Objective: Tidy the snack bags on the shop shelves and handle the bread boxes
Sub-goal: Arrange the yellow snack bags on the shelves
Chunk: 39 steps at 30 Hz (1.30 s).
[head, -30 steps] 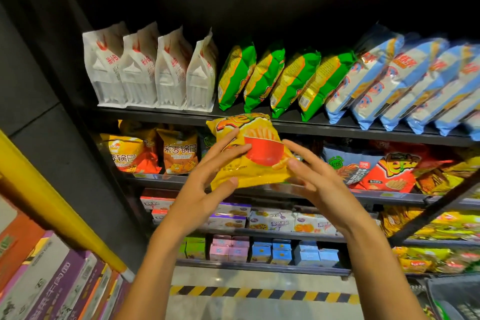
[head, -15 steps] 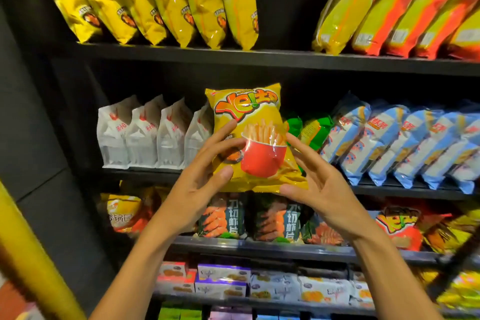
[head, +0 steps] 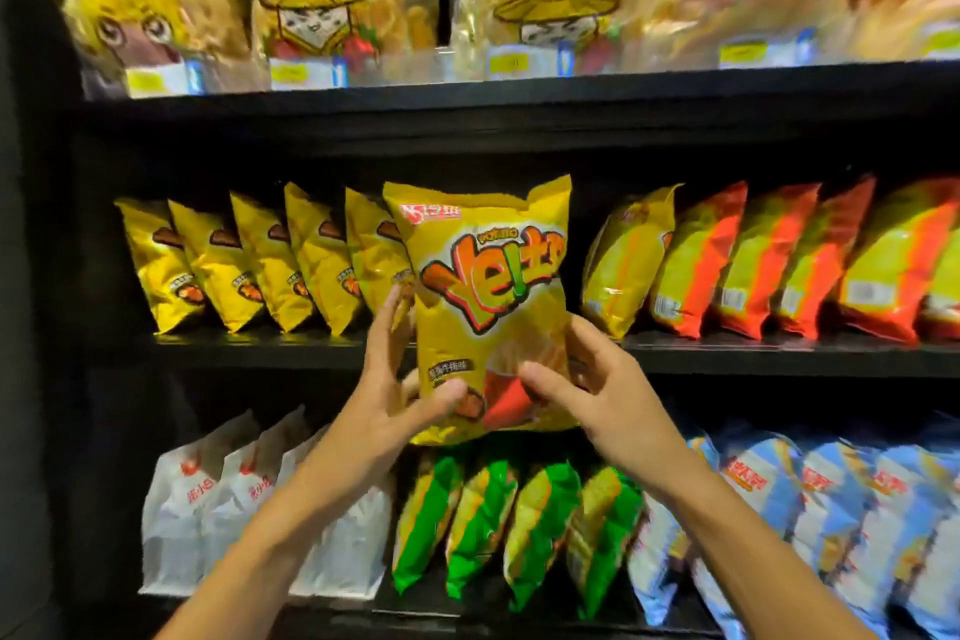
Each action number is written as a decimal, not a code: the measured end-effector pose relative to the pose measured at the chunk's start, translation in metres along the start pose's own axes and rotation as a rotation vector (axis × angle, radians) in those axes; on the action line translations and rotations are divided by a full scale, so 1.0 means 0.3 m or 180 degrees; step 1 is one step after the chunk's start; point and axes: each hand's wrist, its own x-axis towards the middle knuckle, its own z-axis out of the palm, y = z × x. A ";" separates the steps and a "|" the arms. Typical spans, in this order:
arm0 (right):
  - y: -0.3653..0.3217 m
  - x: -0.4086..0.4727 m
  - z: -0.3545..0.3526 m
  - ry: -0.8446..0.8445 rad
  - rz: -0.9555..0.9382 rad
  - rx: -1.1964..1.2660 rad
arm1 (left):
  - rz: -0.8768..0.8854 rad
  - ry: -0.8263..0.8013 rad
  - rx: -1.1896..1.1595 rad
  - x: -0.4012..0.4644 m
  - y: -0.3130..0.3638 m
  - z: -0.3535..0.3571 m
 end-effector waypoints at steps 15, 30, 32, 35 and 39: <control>0.122 0.303 -0.312 0.1250 -0.0751 -0.1336 | 0.0231 0.0754 0.1083 0.443 -0.070 0.208; 0.234 0.348 -0.334 0.1413 0.0118 -0.3173 | -0.0107 -0.0464 0.1805 0.675 -0.384 0.259; 0.233 0.346 -0.333 0.1400 0.0145 -0.3188 | -0.0208 -0.0762 0.2050 0.672 -0.388 0.233; 0.236 0.344 -0.333 0.1399 0.0128 -0.3212 | -0.0332 -0.0815 0.2381 0.688 -0.387 0.203; 0.248 0.348 -0.334 0.1442 0.0062 -0.3258 | -0.0464 -0.0494 0.2721 0.705 -0.352 0.227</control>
